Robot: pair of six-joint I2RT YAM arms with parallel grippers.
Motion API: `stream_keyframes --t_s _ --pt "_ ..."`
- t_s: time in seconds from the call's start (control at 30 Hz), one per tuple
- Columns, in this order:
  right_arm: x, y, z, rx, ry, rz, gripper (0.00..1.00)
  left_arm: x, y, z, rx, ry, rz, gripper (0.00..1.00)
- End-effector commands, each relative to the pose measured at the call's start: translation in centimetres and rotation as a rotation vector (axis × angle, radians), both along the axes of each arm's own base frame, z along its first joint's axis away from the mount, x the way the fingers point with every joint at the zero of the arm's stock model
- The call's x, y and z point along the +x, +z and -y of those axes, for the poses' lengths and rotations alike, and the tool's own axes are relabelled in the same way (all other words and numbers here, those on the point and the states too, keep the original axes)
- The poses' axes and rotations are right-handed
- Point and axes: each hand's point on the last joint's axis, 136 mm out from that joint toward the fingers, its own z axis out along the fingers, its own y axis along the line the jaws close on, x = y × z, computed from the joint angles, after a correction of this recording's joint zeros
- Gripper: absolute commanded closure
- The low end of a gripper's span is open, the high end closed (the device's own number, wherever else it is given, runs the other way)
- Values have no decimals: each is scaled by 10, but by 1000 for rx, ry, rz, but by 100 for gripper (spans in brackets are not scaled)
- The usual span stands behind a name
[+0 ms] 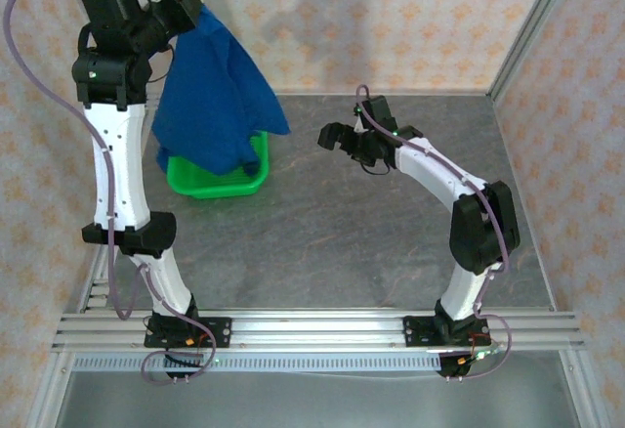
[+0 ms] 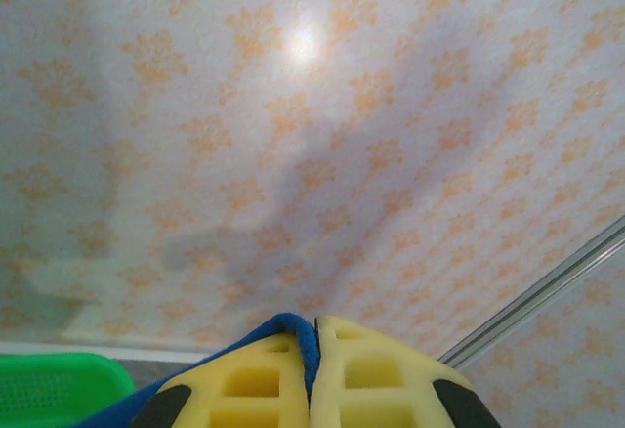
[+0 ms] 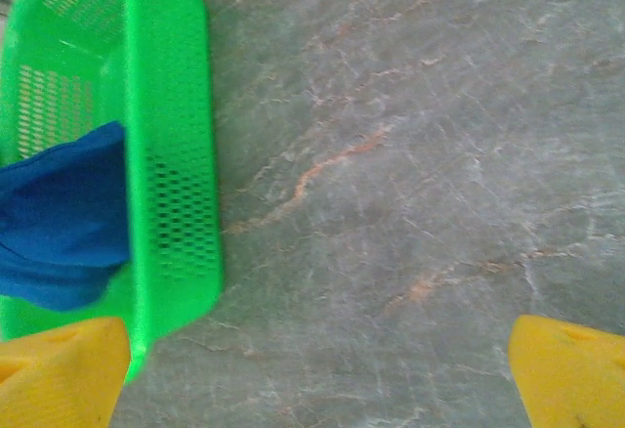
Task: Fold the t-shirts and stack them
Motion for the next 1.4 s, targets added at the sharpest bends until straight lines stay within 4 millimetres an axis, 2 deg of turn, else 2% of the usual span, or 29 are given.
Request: stream_keyframes --t_s 0.0,0.1,0.2,0.37,0.5,0.67,0.8,0.87,1.13,1.3,1.37 --pt "2 12 -7 65 0 21 1 -33 66 -13 -54 33 208 100" --pt "5 -3 -11 71 -10 -30 0 -47 95 -18 -115 16 300 100" --pt "13 -21 -15 73 -32 -85 3 -71 129 -19 -152 0 415 100" --pt "30 -54 -37 120 -31 -202 17 -132 188 -26 -212 -2 635 100" --pt "45 -48 -52 194 -23 -164 20 -183 215 -30 -196 30 749 100" --pt "49 -36 -71 232 45 -130 20 -223 221 -31 -132 83 776 100" --pt "46 -40 -89 203 111 -130 20 -247 232 -26 -155 47 827 100" --pt "45 -43 -98 193 135 -131 20 -252 235 -22 -173 15 839 100" --pt "43 -67 -109 20 179 -132 22 -255 219 -22 -101 55 766 100" --pt "42 -80 -108 -59 183 -127 25 -237 199 -25 -77 78 679 100" --pt "43 -84 -109 -75 181 -122 32 -229 190 -26 -64 84 642 100"
